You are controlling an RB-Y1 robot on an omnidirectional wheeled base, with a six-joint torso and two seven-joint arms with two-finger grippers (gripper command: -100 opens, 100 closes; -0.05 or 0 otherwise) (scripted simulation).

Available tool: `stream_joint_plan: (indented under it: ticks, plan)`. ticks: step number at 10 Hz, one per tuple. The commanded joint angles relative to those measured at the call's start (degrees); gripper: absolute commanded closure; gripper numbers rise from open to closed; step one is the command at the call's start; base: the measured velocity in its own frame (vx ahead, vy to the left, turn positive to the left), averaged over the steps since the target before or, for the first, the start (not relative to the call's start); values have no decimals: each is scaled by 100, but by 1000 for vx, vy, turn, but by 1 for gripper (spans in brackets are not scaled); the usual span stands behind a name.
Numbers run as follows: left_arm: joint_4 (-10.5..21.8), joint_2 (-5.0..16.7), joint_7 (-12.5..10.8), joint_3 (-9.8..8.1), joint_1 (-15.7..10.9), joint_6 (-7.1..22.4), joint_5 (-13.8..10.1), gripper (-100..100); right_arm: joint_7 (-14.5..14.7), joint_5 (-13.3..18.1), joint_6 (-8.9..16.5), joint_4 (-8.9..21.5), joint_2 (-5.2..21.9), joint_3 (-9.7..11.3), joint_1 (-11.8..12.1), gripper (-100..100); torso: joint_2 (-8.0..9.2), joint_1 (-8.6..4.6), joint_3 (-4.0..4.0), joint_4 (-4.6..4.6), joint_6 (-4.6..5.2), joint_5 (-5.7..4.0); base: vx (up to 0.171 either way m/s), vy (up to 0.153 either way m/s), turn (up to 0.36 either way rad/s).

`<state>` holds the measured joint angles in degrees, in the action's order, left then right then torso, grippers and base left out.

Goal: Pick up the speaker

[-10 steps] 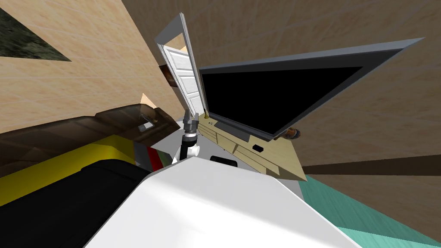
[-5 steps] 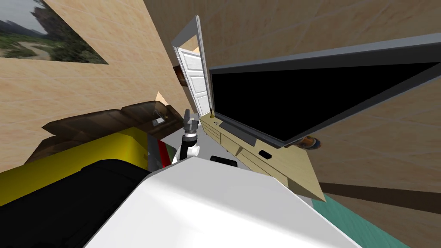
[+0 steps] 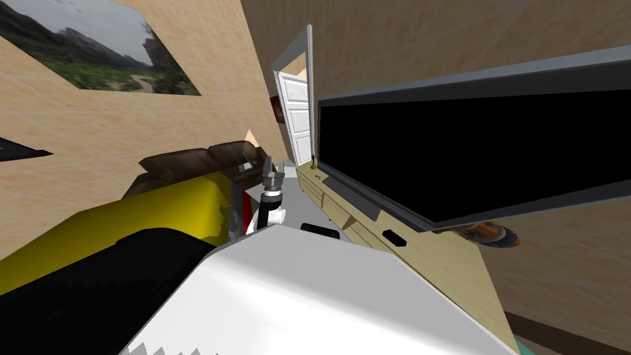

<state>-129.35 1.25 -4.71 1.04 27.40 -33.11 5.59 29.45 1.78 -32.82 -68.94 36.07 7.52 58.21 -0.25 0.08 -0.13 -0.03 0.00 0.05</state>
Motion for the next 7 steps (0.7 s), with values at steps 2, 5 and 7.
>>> stream_joint_plan:
  ticks: [2,5,7]
  plan:
    - [0,0,0,0,0,0,0,0,303,152,-129,532,160,148,103,-100,0,2,-1,0,3,-1,81,39,380]
    - [0,0,0,0,0,0,0,0,461,248,-182,898,261,244,144,-100,4,-6,2,1,0,-2,61,15,329]
    - [0,0,0,-1,1,0,0,0,611,345,-234,1174,354,340,183,-100,19,-3,10,4,10,-2,36,12,168]
